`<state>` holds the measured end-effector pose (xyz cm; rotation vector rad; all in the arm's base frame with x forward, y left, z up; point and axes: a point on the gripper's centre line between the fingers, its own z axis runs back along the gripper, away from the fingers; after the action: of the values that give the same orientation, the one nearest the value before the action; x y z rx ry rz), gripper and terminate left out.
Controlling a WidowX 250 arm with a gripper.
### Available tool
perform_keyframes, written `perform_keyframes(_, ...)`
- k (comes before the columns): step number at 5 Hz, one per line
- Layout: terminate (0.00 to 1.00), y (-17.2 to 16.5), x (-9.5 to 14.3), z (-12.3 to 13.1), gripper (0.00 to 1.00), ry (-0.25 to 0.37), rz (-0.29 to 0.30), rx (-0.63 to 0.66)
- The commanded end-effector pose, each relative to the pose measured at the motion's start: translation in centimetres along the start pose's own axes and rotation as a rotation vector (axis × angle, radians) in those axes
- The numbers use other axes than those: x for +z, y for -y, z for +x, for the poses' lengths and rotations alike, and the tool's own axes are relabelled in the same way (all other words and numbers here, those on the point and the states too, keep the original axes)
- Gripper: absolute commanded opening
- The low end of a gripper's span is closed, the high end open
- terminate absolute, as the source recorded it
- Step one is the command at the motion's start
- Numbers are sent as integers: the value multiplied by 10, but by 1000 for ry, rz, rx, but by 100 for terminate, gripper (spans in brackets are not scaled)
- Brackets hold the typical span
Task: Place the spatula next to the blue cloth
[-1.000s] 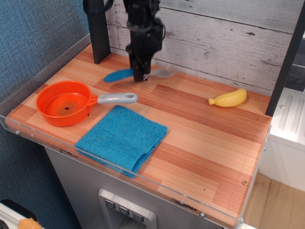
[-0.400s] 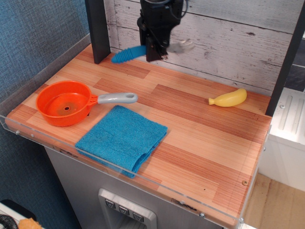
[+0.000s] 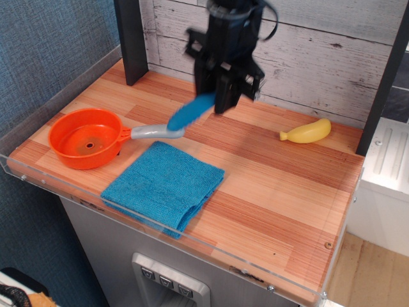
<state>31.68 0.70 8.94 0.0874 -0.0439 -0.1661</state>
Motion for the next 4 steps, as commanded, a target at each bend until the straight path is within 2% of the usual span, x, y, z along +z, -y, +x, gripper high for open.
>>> perform_keyframes(1, 0, 62, 6, 2, 0, 83, -84, 218)
perform_keyframes(2, 0, 81, -10, 3, 0, 86, -146, 188)
perform_keyframes(3, 0, 97, -34, 13, 0, 70, -135, 172)
perform_keyframes(4, 0, 102, -51, 13, 0, 82, -155, 234)
